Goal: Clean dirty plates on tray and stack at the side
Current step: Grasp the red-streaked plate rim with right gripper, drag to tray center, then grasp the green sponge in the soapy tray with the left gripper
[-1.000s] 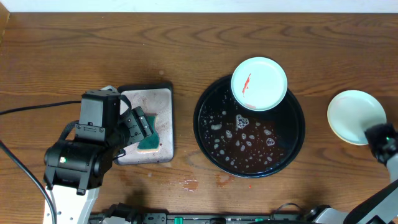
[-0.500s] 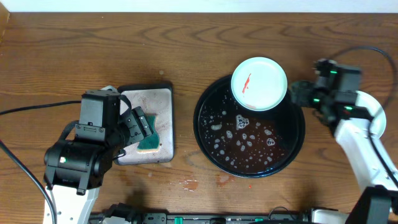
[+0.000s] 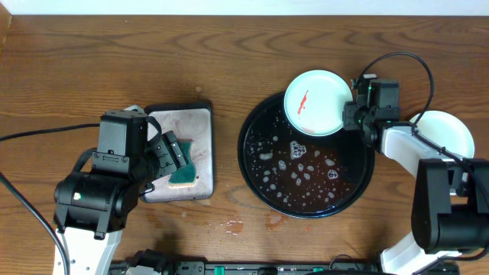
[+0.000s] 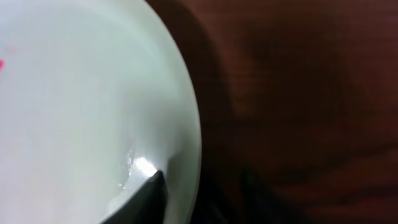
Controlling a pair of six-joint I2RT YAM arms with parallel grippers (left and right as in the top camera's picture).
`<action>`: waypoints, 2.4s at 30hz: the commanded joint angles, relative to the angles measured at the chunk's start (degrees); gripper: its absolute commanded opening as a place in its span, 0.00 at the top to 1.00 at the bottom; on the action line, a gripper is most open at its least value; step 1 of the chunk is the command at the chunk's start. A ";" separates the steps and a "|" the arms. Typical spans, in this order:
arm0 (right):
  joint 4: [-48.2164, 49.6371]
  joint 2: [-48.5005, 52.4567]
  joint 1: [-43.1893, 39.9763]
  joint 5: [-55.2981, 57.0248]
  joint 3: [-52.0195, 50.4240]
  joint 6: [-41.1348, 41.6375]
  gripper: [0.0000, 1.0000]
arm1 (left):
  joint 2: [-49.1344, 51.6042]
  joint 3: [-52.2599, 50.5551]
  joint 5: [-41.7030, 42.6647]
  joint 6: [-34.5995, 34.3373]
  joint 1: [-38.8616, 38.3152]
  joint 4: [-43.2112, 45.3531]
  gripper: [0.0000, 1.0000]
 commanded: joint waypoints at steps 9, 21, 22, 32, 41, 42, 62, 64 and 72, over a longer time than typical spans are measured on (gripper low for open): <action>-5.51 -3.04 0.09 -0.09 0.35 9.46 0.99 | 0.00 0.44 0.11 0.55 0.24 -0.11 0.16; -31.65 -18.53 2.49 -6.36 0.33 18.49 0.99 | 0.00 0.44 0.11 0.55 0.24 -0.11 0.16; -33.75 -18.43 2.89 -6.45 0.17 18.95 0.99 | 0.00 0.44 0.11 0.55 0.24 -0.11 0.16; -35.60 -14.69 8.37 -6.43 -6.23 10.91 0.99 | 0.00 0.44 0.11 0.55 0.24 -0.11 0.16; -35.80 -14.12 8.81 -0.39 -5.25 4.59 0.83 | 0.00 0.44 0.48 0.52 0.24 -0.59 0.07; -35.89 -14.51 8.81 -1.88 -4.76 4.57 0.80 | 0.02 0.42 0.55 0.57 0.24 -0.35 0.06; -38.32 -31.78 8.83 -13.14 -3.21 4.52 0.63 | 28.06 -8.85 -7.50 0.33 0.24 7.50 0.32; -38.73 -31.76 8.83 -13.14 -3.23 4.85 0.63 | 32.48 -8.85 -6.03 0.33 0.26 9.88 0.36; -40.46 -31.76 8.83 -13.14 -3.23 4.83 0.64 | 47.06 -8.85 -4.66 1.33 0.37 16.39 0.52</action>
